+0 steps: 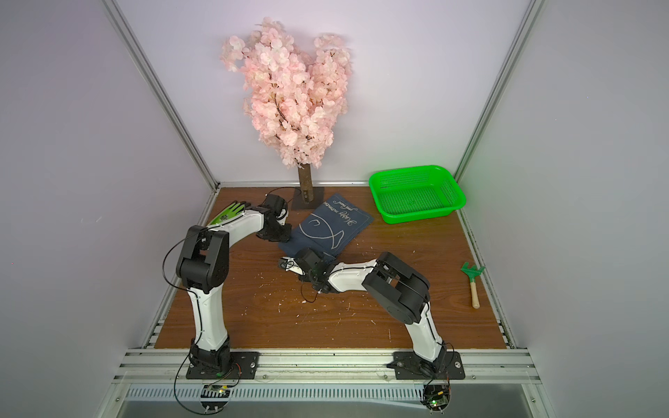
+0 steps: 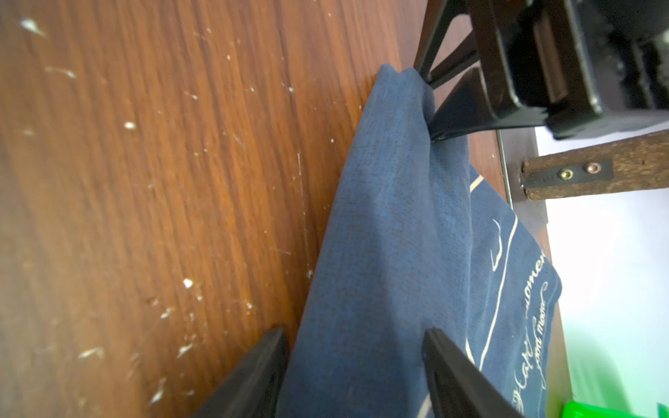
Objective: Roll up the pillowcase
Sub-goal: Roll the pillowcase at the center of the board.
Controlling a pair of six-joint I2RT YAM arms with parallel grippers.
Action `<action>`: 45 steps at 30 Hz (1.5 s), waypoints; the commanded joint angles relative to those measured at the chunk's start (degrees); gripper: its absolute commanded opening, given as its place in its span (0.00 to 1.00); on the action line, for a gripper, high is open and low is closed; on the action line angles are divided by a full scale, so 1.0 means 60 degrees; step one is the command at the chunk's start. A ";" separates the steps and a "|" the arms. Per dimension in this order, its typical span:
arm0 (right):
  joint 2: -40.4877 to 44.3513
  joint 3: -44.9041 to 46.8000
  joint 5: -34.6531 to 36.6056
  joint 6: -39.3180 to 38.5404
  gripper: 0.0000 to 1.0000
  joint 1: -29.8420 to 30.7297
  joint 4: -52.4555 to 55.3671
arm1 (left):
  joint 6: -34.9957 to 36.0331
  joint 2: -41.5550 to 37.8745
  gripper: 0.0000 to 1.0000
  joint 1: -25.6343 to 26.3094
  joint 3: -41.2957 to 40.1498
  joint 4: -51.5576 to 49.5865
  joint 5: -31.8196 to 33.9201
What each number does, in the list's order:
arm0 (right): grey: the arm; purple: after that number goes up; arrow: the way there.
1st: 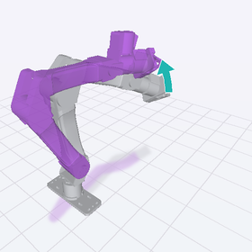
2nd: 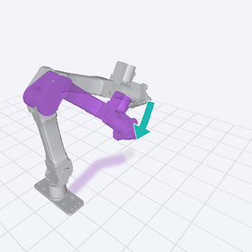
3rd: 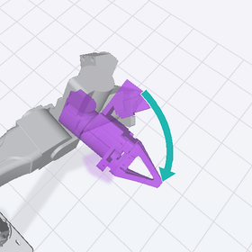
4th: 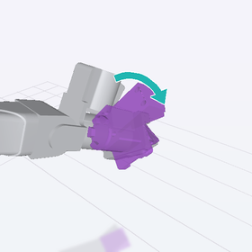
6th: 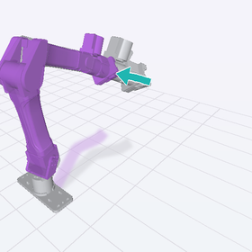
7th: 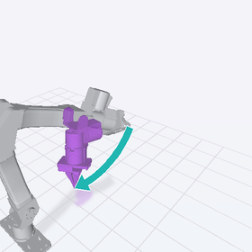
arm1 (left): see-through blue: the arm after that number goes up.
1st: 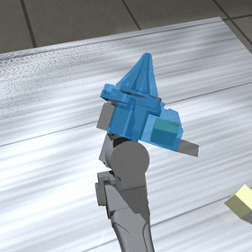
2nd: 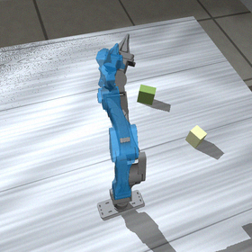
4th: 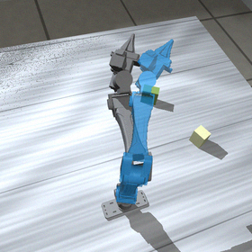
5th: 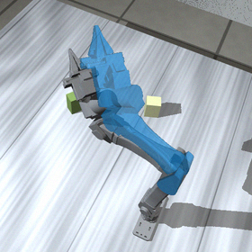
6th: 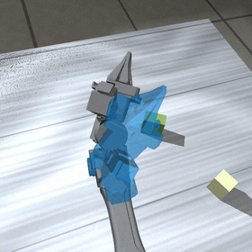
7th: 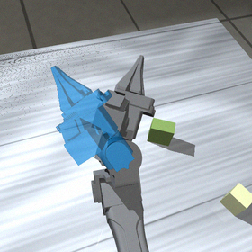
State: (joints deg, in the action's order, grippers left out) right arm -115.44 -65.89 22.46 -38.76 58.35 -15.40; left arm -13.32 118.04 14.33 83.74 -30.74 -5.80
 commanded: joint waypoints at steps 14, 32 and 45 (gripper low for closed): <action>0.0824 -0.0537 -0.1534 0.1935 0.02 -0.0097 0.1134 | -0.0099 -0.1370 0.59 -0.0158 0.0691 -0.1052 0.0264; 0.0922 -0.1052 -1.0333 0.6559 0.04 -0.2409 0.1933 | -0.0031 -0.3899 0.69 -0.0161 -0.0416 -0.1043 0.0604; -0.0360 -0.2271 -1.1921 0.6205 0.18 -0.3787 0.2765 | -0.0315 -0.4820 0.69 -0.0077 -0.1522 -0.1117 -0.0144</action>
State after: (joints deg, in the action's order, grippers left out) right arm -117.64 -77.49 -45.10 -1.10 36.75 0.80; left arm -14.20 91.02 13.87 76.07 -36.21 -5.02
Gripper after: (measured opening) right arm 0.170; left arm 0.687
